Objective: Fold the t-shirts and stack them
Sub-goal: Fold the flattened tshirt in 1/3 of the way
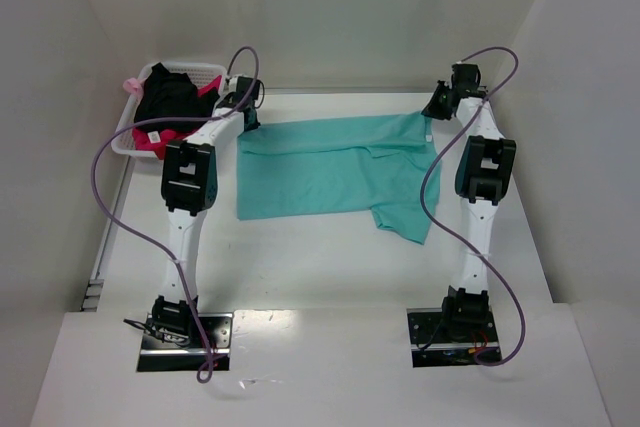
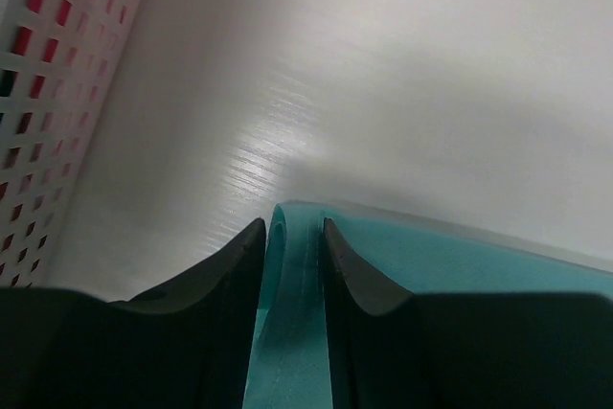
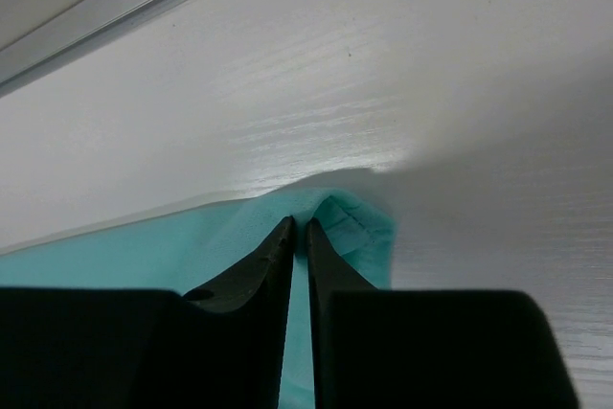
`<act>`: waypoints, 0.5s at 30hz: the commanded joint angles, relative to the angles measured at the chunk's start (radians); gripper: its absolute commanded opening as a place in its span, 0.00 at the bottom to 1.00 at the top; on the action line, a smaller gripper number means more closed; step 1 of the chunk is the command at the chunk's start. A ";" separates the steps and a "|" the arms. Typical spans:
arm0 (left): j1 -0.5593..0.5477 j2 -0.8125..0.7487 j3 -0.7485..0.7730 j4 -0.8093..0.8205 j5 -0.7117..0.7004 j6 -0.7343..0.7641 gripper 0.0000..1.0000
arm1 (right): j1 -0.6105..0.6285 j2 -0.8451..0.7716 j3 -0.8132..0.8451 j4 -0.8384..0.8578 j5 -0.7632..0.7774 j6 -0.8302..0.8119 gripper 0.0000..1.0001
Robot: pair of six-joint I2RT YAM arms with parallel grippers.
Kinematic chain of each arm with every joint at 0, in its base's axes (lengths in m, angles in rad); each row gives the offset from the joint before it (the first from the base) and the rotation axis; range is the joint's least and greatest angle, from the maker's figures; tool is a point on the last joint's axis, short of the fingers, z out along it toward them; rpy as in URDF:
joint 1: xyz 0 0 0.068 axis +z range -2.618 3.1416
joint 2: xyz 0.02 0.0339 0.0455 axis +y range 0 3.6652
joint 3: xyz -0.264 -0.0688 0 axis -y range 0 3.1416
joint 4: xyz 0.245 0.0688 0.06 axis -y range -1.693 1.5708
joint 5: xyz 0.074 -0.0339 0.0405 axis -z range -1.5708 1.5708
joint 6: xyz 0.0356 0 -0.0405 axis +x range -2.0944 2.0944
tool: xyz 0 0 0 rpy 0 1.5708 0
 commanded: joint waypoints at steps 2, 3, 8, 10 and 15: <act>-0.002 -0.062 -0.010 0.036 -0.040 -0.026 0.38 | -0.024 0.014 0.047 -0.011 0.007 0.007 0.13; -0.002 -0.053 0.002 0.036 -0.040 -0.035 0.38 | -0.033 0.014 0.047 -0.011 0.007 0.007 0.10; -0.011 -0.031 0.039 0.045 -0.029 -0.026 0.43 | -0.044 0.005 0.047 -0.011 0.016 0.007 0.04; -0.011 -0.022 0.050 0.045 -0.029 -0.017 0.45 | -0.055 0.005 0.047 -0.011 0.028 0.007 0.03; -0.011 0.001 0.081 0.045 -0.010 -0.017 0.35 | -0.075 -0.015 0.047 -0.020 0.039 0.016 0.03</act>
